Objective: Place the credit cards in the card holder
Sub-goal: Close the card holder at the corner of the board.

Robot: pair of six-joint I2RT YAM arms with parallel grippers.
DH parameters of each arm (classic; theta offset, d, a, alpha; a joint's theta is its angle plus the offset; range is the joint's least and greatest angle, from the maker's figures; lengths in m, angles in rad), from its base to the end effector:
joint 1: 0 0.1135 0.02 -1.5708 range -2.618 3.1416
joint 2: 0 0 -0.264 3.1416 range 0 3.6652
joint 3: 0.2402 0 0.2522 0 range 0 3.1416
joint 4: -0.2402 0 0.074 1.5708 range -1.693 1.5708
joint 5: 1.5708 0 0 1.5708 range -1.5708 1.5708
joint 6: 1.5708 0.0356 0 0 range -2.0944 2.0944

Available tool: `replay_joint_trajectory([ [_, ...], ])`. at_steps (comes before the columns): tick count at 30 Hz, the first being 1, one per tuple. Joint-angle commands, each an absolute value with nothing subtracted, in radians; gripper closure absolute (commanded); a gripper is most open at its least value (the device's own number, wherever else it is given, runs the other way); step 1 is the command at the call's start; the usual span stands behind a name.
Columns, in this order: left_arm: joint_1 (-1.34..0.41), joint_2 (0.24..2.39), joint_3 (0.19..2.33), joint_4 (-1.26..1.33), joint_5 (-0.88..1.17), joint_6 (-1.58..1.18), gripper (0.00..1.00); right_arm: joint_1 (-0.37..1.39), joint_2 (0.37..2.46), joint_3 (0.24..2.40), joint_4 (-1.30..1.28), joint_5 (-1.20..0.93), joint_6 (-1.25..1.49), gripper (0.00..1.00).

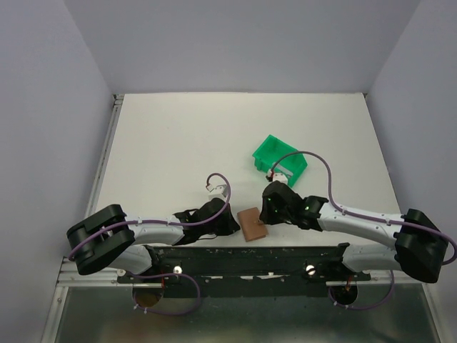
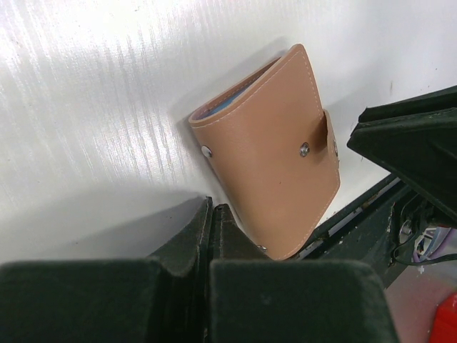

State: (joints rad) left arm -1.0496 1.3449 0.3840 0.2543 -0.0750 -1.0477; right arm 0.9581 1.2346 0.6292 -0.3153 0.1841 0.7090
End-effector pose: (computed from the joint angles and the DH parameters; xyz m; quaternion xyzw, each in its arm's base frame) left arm 0.1186 -0.2013 0.1333 -0.0148 0.9075 -0.3457 0.2382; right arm 0.1402 0.1881 0.1859 -0.0881 0.9400 0.1769 0.2783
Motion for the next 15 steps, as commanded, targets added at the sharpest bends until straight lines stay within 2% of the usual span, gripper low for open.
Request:
replay_joint_trajectory([
  [1,-1.055,1.353,0.383,0.255,-0.063,-1.046,1.0,0.954,1.201,0.583,-0.275,0.183,0.752,0.72],
  [15,-1.054,1.359,0.385,0.255,-0.061,-1.049,1.0,0.93,1.181,0.528,-0.186,0.112,0.765,0.72],
])
